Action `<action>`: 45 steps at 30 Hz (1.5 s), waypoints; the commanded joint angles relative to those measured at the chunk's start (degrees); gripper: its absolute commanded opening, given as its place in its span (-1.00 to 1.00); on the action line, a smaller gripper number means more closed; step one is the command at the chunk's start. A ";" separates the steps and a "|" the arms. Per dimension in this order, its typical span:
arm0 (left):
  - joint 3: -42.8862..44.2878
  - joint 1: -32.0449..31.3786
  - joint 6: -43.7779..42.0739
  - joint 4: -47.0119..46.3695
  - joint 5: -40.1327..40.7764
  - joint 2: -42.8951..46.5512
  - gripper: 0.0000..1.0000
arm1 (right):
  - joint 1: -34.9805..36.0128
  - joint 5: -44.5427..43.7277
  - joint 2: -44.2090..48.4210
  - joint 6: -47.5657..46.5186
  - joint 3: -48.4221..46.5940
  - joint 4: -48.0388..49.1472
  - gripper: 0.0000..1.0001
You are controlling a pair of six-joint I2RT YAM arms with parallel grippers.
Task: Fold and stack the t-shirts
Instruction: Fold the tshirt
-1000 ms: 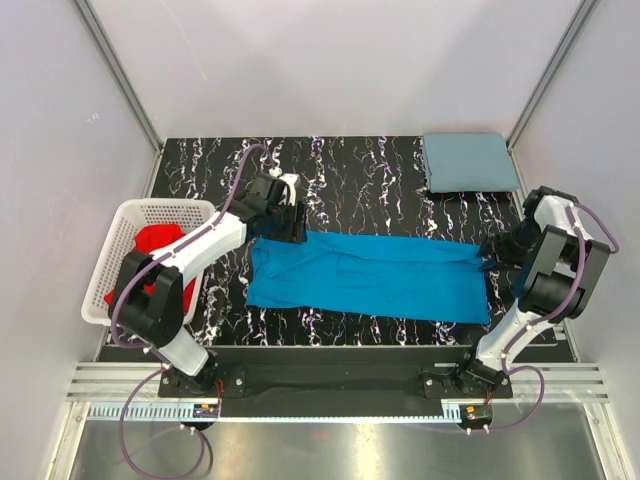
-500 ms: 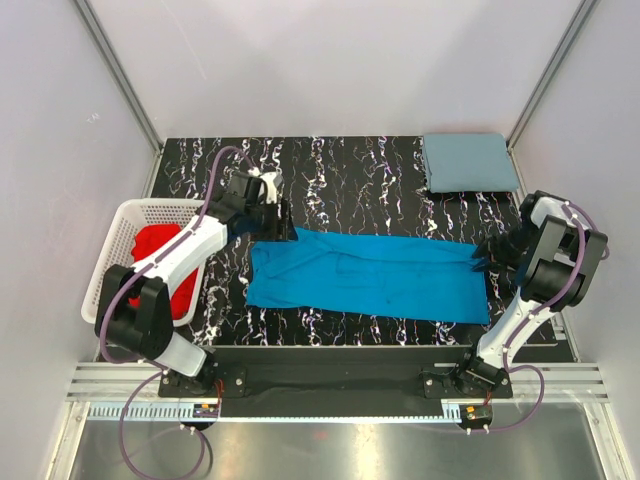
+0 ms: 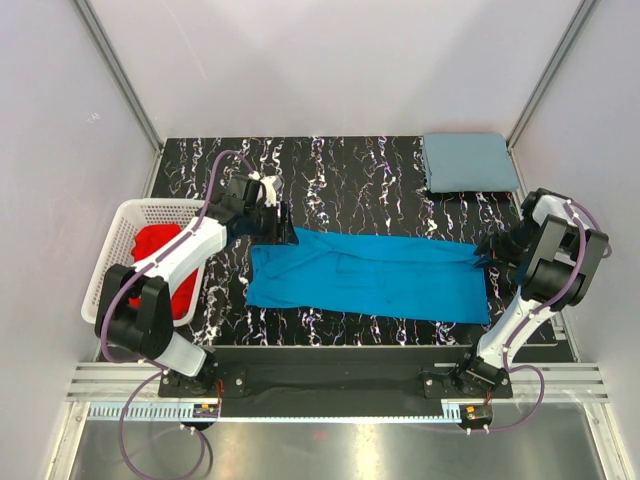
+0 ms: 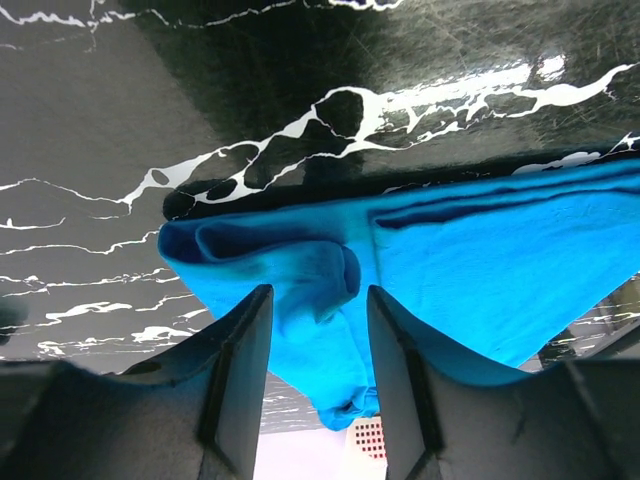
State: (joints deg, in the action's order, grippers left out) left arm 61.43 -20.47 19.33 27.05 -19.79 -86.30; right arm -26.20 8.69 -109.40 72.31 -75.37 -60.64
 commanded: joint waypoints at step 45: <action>1.06 0.43 -3.60 4.59 17.76 -10.47 0.11 | 0.44 1.95 -1.16 -10.18 1.98 7.21 -1.00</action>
State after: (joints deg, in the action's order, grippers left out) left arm 59.24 -20.25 17.06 30.85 -5.06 -96.62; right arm -26.13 9.76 -109.93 62.74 -73.38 -53.60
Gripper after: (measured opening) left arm 0.555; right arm 0.012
